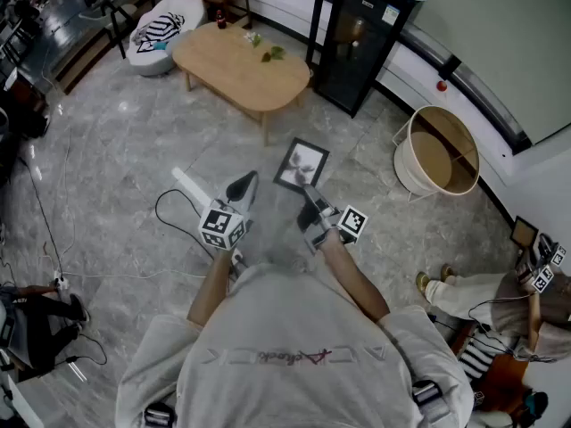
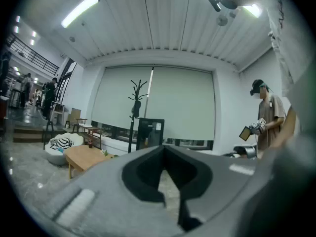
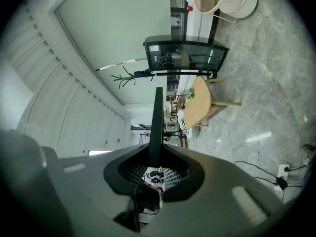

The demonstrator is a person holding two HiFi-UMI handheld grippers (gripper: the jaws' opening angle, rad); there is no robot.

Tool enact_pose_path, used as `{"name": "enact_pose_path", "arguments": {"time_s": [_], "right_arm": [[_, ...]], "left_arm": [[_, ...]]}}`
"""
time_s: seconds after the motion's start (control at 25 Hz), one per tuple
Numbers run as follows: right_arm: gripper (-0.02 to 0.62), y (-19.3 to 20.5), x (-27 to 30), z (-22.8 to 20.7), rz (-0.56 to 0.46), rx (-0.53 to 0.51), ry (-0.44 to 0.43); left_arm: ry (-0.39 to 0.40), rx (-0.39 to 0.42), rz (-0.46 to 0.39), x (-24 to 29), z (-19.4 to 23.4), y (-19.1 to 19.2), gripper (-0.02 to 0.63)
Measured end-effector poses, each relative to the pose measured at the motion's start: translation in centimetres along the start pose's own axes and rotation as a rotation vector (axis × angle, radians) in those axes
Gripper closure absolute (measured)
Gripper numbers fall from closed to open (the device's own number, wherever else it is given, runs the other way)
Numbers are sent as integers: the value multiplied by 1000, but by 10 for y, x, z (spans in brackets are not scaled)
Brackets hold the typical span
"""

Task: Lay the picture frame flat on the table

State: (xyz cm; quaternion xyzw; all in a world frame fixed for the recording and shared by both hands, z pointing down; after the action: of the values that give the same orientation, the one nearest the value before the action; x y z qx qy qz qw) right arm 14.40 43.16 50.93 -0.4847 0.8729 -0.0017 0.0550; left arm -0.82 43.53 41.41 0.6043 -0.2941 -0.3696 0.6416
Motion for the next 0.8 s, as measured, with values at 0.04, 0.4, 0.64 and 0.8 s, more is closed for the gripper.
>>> {"name": "enact_pose_path", "arguments": {"time_s": [0.04, 0.4, 0.64, 0.8], "right_arm": [[522, -1, 0, -1, 0, -4, -2], [522, -5, 2, -1, 0, -22, -24], [522, -7, 0, -2, 12, -28, -31], [522, -14, -3, 1, 25, -29, -27]], "left_arm": [[0, 3, -2, 0, 0, 0, 606], [-6, 17, 0, -1, 1, 4, 606], [-9, 32, 7, -2, -2, 7, 606], [-14, 33, 7, 4, -10, 4, 606]]}}
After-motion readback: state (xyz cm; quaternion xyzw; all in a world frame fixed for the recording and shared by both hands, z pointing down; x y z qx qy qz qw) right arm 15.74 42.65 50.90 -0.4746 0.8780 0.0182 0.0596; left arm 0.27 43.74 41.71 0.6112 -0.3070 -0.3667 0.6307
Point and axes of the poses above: the fingertips, and each gripper's own axes: x forward along the fingers, z to its left, y out of its underside, the point moved 1 cm from there along -x, backward along the fingers, and after that the axes turned 10 degrees about -z, right-handed, at the moved point
